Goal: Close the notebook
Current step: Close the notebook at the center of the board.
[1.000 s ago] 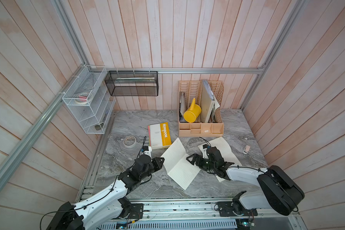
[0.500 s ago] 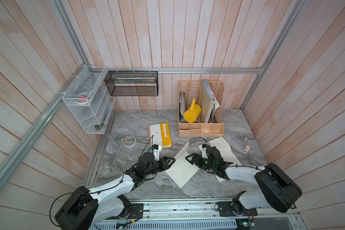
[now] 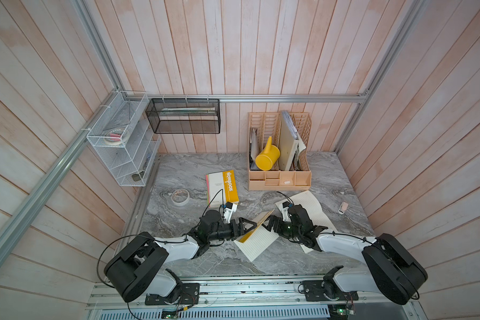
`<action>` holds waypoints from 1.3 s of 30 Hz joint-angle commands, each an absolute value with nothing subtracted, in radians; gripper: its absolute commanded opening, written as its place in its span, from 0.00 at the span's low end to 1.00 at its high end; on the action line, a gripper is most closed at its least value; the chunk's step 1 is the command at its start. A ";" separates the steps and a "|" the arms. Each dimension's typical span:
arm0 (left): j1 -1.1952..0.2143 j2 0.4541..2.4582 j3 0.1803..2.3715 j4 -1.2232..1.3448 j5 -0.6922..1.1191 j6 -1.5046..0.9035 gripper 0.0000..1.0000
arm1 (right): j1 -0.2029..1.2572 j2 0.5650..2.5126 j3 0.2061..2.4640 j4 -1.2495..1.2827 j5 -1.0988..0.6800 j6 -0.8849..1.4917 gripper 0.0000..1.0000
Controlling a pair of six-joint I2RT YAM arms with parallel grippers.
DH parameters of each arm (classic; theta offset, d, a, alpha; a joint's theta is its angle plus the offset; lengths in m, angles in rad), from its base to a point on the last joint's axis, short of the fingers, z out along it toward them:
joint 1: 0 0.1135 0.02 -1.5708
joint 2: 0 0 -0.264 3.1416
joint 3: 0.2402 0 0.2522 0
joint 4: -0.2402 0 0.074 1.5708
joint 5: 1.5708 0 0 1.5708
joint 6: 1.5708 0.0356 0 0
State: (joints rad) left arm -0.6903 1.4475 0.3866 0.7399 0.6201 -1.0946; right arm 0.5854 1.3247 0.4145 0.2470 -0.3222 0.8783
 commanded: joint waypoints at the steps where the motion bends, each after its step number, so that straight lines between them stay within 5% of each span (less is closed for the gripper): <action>1: -0.693 1.471 0.390 0.842 0.656 -1.100 1.00 | 0.578 1.293 0.442 0.152 -0.293 0.846 0.98; 11: -0.690 1.569 0.484 0.530 0.563 -1.011 1.00 | 0.566 1.182 0.522 -0.010 -0.240 0.792 0.98; 21: -0.690 1.663 0.488 0.559 0.551 -1.032 1.00 | 0.565 1.062 0.564 -0.087 -0.202 0.790 0.98; 39: -0.653 1.549 0.498 0.464 0.530 -1.037 1.00 | 0.610 1.200 0.354 0.277 -0.345 0.959 0.98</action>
